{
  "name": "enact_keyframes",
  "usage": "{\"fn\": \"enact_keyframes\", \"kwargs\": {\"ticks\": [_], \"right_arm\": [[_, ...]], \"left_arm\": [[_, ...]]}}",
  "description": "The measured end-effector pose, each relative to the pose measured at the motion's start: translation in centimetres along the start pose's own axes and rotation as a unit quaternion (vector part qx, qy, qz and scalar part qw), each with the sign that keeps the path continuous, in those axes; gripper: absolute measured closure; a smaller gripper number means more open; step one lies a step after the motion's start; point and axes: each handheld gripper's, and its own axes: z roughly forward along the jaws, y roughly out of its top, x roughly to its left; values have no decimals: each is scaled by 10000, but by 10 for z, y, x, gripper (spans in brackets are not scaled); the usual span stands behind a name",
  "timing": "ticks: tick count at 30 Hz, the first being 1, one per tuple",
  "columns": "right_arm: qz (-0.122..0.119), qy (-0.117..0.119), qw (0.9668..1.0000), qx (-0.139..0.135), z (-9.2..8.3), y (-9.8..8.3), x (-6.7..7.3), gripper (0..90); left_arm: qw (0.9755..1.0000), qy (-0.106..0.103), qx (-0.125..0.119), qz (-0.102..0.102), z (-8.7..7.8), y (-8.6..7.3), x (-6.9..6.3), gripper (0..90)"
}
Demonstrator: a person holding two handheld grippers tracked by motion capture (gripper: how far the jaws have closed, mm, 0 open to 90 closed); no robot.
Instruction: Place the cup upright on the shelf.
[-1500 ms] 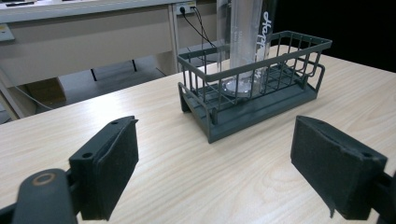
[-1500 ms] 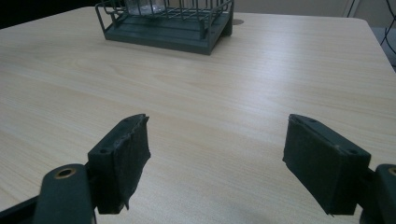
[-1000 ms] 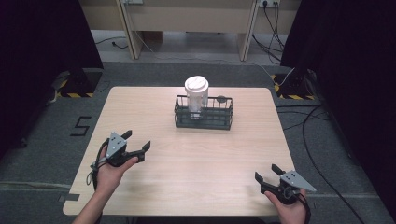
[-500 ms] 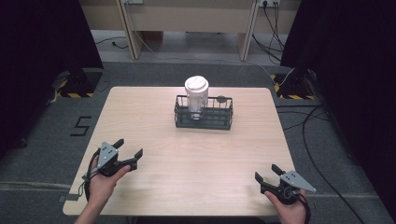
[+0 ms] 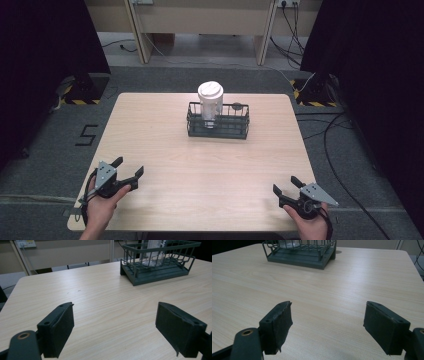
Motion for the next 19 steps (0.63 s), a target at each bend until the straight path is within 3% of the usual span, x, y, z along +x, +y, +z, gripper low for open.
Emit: {"fn": "enact_keyframes", "kwargs": {"ticks": [11,19], "right_arm": [[1,1,10000,-4,0,0,0,231],[23,6,10000,11,0,0,-1,233]], "left_arm": [[9997,234,48,-74,-9,-15,6,148],[9995,265,-20,-144,-13,-17,6,148]]}}
